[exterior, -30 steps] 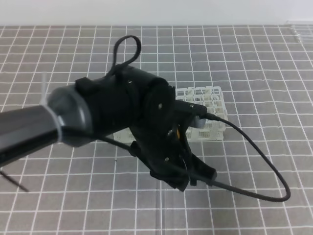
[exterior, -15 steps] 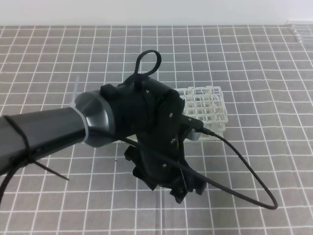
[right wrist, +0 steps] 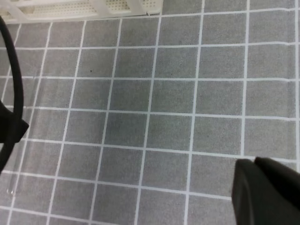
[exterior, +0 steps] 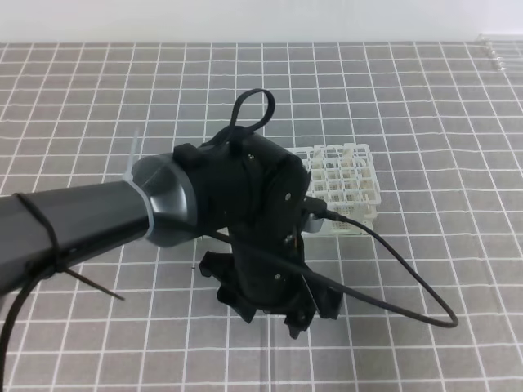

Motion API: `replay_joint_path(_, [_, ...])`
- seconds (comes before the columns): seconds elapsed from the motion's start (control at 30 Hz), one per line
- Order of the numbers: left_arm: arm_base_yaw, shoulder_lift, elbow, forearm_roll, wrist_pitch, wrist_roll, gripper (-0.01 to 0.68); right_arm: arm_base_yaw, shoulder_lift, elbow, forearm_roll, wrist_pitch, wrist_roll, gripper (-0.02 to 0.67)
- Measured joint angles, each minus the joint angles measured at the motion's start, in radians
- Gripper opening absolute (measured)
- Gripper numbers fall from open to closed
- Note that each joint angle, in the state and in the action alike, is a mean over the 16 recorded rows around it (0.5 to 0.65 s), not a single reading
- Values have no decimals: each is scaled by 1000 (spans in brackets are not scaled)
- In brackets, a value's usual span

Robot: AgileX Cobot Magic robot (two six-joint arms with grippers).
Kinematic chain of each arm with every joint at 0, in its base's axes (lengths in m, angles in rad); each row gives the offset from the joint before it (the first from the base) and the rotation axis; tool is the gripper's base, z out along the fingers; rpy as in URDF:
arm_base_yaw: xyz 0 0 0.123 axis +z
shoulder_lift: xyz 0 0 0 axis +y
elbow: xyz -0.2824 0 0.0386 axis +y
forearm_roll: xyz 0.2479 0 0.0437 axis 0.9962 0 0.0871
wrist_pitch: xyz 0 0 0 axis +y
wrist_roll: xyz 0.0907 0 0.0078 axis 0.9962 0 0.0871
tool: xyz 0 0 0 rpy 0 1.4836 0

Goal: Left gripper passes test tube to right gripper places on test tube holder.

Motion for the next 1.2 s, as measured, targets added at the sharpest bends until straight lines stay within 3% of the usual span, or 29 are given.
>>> replay_joint_path(0.47, [-7, 4, 74, -4, -41, -28, 429, 0, 0, 0, 2, -7, 0, -13])
replay_joint_path(1.2, [-110, 17, 101, 62, -73, -102, 405, 0, 0, 0, 6, 0, 0, -13])
